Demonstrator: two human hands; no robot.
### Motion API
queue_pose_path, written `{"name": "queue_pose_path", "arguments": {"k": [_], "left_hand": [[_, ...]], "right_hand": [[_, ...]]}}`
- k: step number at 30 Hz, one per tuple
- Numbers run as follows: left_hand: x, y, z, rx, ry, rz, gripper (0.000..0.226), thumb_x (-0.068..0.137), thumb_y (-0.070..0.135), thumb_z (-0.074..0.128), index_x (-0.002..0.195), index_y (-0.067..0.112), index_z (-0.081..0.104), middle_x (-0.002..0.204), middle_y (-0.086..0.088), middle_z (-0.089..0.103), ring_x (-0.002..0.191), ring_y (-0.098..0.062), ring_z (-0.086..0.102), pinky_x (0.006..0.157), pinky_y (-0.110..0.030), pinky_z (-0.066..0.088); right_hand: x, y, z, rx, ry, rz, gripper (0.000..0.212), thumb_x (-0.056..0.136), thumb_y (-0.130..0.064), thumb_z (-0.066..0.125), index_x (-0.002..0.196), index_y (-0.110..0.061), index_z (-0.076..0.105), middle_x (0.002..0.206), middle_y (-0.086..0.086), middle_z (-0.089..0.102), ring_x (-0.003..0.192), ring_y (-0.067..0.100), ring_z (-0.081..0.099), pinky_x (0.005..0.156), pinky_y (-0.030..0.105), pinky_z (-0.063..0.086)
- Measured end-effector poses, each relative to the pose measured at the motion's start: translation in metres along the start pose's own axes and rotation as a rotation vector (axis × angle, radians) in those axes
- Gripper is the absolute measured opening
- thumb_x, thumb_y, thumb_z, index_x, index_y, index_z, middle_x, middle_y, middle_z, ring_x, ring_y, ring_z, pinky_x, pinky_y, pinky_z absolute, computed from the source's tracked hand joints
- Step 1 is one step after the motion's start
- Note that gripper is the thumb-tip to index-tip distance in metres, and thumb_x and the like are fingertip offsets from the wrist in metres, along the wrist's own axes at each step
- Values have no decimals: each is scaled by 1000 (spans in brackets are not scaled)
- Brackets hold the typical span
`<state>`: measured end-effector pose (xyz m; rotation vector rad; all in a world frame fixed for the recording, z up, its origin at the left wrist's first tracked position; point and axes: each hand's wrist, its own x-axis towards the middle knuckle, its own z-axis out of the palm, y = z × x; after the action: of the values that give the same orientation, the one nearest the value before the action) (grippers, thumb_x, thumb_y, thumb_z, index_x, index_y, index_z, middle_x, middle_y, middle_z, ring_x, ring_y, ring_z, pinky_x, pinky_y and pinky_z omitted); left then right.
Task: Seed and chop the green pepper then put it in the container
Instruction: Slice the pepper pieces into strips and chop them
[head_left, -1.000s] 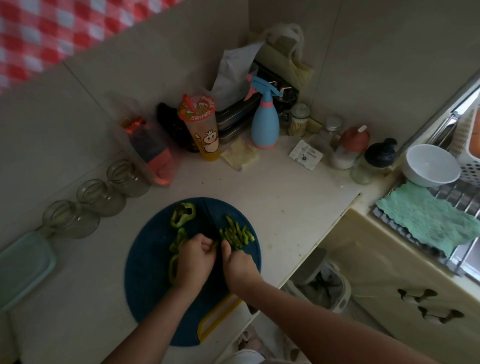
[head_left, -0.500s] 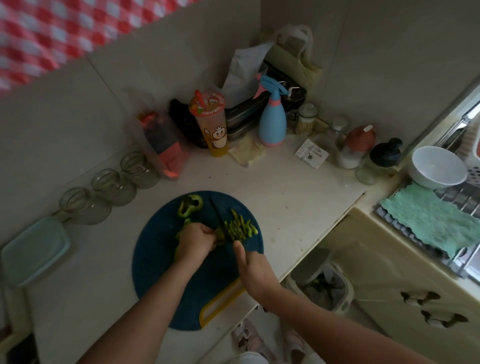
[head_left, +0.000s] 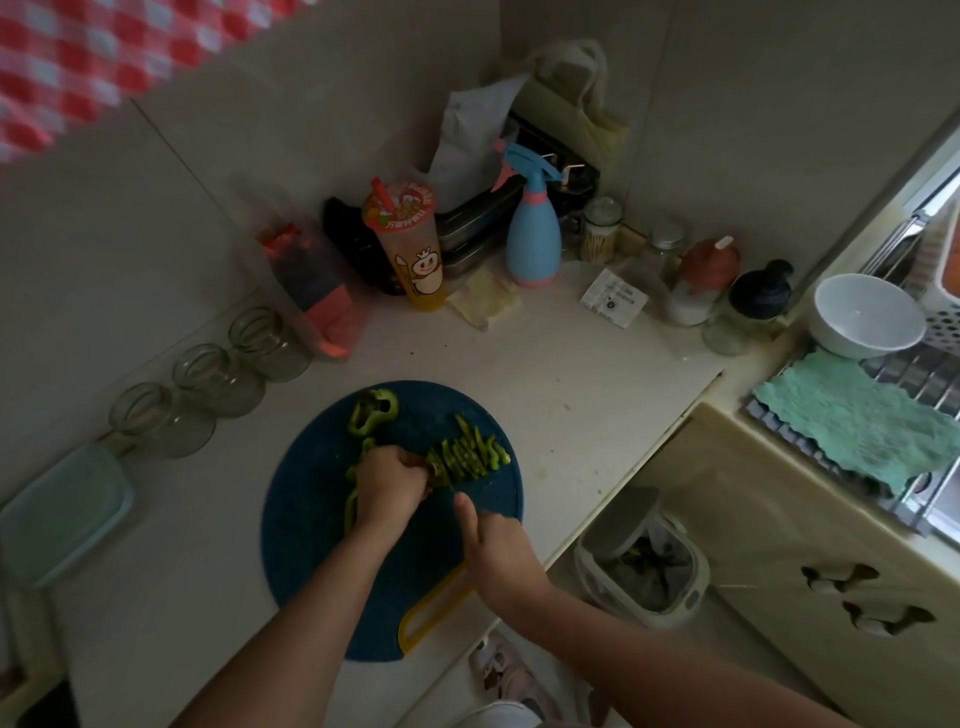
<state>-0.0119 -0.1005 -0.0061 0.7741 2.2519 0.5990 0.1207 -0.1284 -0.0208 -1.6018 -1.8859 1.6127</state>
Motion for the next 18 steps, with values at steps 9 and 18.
{"name": "queue_pose_path", "arguments": {"k": [9,18], "left_hand": [[0,-3,4,19,9,-6,15,83,7,56,79,6,70,77,-10,71,77,-24,68,72,-38,56],[4,-1,1,84,11,26,15,85,2,51,82,5,66,72,-4,63,72,-23,64,57,-27,45]], "right_hand": [[1,3,5,6,-4,22,54,99,-51,25,59,-18,40,58,-2,43,51,7,41,64,26,37],[5,5,5,-138,-7,5,48,99,-51,24,64,-22,39,63,-4,44,55,8,41,66,28,35]]}}
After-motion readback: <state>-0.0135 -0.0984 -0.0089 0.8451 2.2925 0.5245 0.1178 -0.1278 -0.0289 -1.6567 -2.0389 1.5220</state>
